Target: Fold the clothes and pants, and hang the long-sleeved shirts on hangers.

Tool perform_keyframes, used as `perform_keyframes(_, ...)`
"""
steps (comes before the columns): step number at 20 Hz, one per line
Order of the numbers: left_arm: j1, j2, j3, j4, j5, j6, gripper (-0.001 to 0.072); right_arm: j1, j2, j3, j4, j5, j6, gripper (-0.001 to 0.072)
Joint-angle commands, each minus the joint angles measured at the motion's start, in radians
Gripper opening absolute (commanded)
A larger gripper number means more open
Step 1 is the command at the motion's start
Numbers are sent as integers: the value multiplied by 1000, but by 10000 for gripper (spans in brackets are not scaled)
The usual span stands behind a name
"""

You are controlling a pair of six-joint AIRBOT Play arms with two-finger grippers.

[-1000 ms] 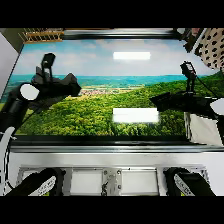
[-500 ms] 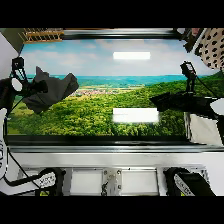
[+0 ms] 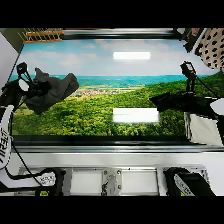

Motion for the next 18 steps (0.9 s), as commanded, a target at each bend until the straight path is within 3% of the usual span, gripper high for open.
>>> perform_keyframes(1, -106, 131, -1, -130, -3, 13, 4, 1, 1, 0, 0, 0, 0, 26)
perform_keyframes(6, -552, 368, -19, -147, -29, 10, 4, 1, -1, 0, 142, 8, 8, 26)
perform_keyframes(11, -919, 333, -42, -146, 39, -44, 4, -34, 3, 1, 180, 8, -8, 24)
perform_keyframes(12, -959, 306, -42, -145, 58, -43, 60, -60, 3, 1, 180, 8, -7, 24)
perform_keyframes(13, -978, 282, -41, -138, 75, -43, 437, -89, 3, 1, 180, 8, -7, 24)
perform_keyframes(14, -971, 266, -32, -138, 71, -53, 689, -119, 4, 1, 179, 10, 6, 24)
perform_keyframes(18, -776, 253, -35, -151, -110, -72, 683, -231, 9, 1, 86, 13, 112, 24)
